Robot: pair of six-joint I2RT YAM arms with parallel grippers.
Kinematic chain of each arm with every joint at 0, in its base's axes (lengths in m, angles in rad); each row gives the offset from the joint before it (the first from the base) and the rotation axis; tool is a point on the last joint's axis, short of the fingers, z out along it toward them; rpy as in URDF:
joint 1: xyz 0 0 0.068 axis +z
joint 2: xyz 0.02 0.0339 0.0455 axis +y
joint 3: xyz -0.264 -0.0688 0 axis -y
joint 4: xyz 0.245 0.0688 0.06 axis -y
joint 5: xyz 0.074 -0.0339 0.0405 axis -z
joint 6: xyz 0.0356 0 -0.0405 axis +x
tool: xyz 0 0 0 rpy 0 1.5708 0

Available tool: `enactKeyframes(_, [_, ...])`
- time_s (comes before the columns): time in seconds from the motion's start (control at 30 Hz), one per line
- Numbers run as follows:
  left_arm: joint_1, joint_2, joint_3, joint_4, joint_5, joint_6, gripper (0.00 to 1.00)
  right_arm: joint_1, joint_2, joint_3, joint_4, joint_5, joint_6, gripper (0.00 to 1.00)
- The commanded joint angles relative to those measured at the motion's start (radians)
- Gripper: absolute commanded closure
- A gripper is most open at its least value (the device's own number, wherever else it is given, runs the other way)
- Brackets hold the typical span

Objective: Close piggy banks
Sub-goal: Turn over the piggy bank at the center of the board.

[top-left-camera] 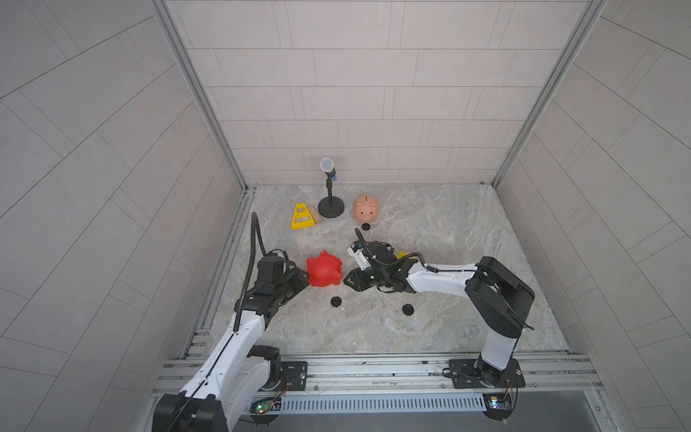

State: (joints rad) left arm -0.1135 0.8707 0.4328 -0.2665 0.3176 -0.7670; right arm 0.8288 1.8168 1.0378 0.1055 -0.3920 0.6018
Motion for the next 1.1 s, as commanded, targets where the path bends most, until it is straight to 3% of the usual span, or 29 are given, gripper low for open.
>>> enactKeyframes(0.0, [0.005,-0.001,0.006,0.002,-0.001,0.019,0.57,0.004,0.013,0.02,0.016,0.028,-0.004,0.68])
enactKeyframes(0.23, [0.005,0.023,0.007,0.0,-0.024,0.025,0.57,0.004,0.015,0.041,-0.016,0.1,-0.02,0.7])
enactKeyframes(0.5, [0.005,0.052,0.007,0.013,-0.029,0.021,0.57,0.006,0.05,0.086,-0.021,0.091,-0.022,0.71])
enactKeyframes(0.67, [0.005,0.064,0.01,0.001,-0.091,0.022,0.57,0.033,0.042,0.097,-0.036,0.094,-0.043,0.71])
enactKeyframes(1.07, [0.01,0.062,0.009,-0.01,-0.165,0.012,0.5,0.095,0.039,0.092,0.011,-0.022,-0.086,0.71])
